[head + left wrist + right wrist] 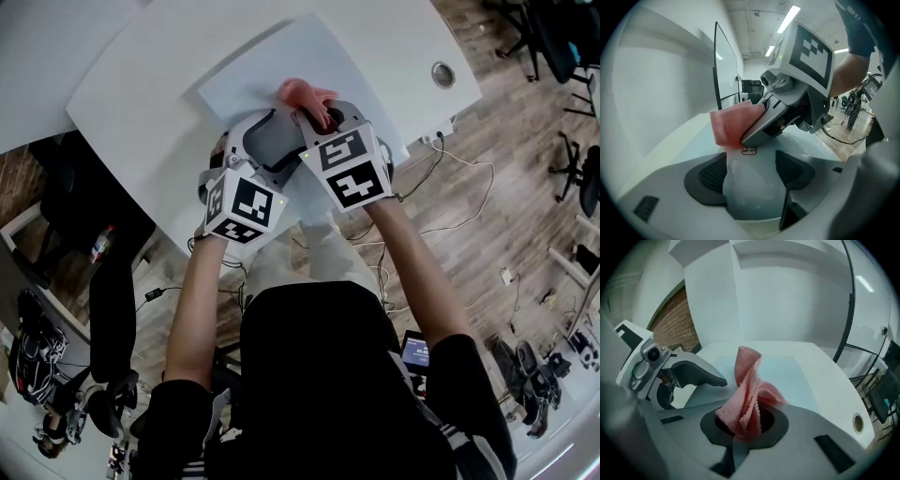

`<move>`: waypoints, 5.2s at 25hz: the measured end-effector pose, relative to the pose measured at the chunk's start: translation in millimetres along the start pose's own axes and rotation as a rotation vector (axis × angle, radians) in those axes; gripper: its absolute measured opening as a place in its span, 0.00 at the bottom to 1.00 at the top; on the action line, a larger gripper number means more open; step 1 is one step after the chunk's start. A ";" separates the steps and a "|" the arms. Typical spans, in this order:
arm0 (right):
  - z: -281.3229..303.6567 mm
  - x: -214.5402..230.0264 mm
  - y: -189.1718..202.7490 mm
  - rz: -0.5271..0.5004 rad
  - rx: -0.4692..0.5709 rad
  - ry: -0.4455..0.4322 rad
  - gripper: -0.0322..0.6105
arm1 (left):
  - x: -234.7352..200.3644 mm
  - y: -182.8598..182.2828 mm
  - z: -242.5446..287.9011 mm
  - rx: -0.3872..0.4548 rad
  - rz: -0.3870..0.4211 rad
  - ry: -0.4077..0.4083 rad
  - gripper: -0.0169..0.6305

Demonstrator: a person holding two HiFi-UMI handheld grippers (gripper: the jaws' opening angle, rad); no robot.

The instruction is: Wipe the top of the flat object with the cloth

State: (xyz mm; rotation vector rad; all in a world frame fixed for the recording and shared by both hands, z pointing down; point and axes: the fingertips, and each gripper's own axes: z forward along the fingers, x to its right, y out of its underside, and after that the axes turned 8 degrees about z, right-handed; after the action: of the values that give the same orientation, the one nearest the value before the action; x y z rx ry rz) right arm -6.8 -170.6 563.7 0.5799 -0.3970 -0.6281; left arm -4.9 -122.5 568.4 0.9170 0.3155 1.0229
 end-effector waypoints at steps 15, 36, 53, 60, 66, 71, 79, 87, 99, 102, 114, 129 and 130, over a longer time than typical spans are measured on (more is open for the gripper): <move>-5.0 63.5 -9.6 0.064 0.016 0.102 0.12 | 0.2 -0.7 -0.2 0.003 0.002 -0.001 0.53; 19.9 30.0 -29.9 0.013 -0.008 0.034 0.12 | -0.1 0.1 -0.6 0.006 0.012 -0.012 0.53; 32.3 2.4 -38.0 -0.013 -0.019 -0.051 0.12 | 1.0 0.0 -0.1 0.010 0.020 -0.017 0.53; 32.5 7.4 -40.9 -0.007 -0.010 -0.037 0.12 | 0.5 -0.2 -0.7 0.014 0.021 -0.019 0.53; 31.1 28.6 -41.0 0.005 -0.006 0.000 0.12 | 0.6 -0.8 -1.3 0.017 0.021 -0.020 0.53; 26.2 50.8 -41.1 0.040 0.000 0.036 0.12 | 0.4 -0.6 -1.7 0.018 0.021 -0.019 0.53; 20.3 68.1 -40.0 0.075 0.014 0.069 0.12 | -0.3 -0.6 -1.8 0.020 0.022 -0.021 0.53; 19.6 67.5 -41.4 0.081 0.038 0.081 0.12 | -1.2 0.1 -2.1 0.018 0.021 -0.024 0.53; -13.7 57.8 -38.1 0.153 0.084 0.049 0.12 | -11.6 -10.9 -8.3 0.028 -0.020 -0.073 0.52; -27.5 52.3 -43.9 0.157 0.100 0.038 0.12 | -24.9 -25.8 -17.1 0.055 -0.032 -0.108 0.52; -102.5 35.0 -117.6 0.112 0.266 0.034 0.12 | -84.6 -124.3 -78.0 0.258 -0.120 -0.210 0.34; -191.0 5.3 -187.3 0.128 0.479 0.005 0.12 | -132.3 -218.3 -166.2 0.408 -0.124 -0.341 0.09; -197.3 3.4 -191.9 0.127 0.496 0.002 0.12 | -132.9 -223.8 -171.3 0.418 -0.125 -0.346 0.09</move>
State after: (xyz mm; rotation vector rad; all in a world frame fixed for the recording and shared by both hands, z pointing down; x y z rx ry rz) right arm 13.4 -224.3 294.5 1.0186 -0.5886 -0.4043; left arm -46.2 -192.6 267.5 1.4117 0.2950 0.6752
